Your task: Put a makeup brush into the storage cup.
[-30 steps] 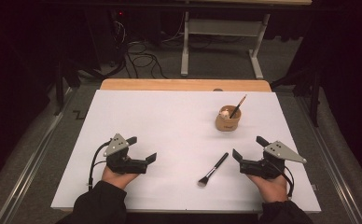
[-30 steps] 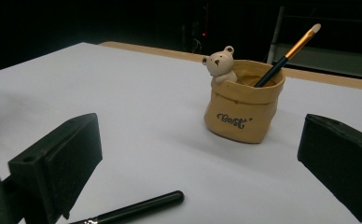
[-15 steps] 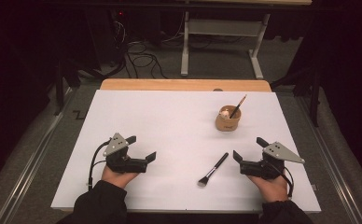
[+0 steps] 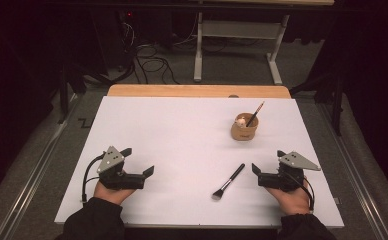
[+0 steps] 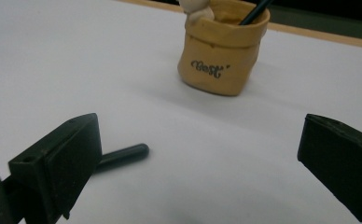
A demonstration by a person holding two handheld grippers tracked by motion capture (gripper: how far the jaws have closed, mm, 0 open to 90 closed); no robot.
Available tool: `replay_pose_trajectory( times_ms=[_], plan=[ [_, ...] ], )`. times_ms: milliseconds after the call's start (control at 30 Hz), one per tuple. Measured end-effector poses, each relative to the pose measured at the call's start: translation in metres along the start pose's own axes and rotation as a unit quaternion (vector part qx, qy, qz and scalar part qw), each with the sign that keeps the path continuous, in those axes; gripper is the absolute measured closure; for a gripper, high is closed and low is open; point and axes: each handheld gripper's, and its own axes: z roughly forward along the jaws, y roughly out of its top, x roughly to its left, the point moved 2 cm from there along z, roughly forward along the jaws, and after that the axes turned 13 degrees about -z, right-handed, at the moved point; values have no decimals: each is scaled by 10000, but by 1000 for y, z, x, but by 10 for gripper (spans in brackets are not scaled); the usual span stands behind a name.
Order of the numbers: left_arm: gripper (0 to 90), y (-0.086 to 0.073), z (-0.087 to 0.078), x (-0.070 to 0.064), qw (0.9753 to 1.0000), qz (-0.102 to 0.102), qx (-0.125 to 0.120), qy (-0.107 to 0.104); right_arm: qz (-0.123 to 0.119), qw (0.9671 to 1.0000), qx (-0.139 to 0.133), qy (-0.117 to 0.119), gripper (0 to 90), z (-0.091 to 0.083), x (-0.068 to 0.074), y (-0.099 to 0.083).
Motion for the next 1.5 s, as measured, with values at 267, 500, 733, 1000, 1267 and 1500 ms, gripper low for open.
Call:
replay_pose_trajectory(
  times_ms=[267,500,733,1000,1267,1500],
  plan=[
    [3,0,0,1,9998,-59,-75,-149,172,9989,440,42,4,8,-3,-9],
    [3,1,0,0,9997,-38,-87,-242,-116,9925,1176,296,5,13,-1,-4],
    [3,2,0,-1,9995,-55,-105,-287,-497,9823,1695,625,8,13,6,8],
    [3,2,-1,-1,9994,-65,-111,-309,-738,9654,2279,1033,10,15,10,11],
    [3,2,-1,-1,9994,-40,-103,-319,-1195,9431,2757,1425,17,19,18,18],
    [3,1,-1,-1,9994,-39,-78,-326,-1616,9261,2989,1641,17,25,24,23]
  ],
)
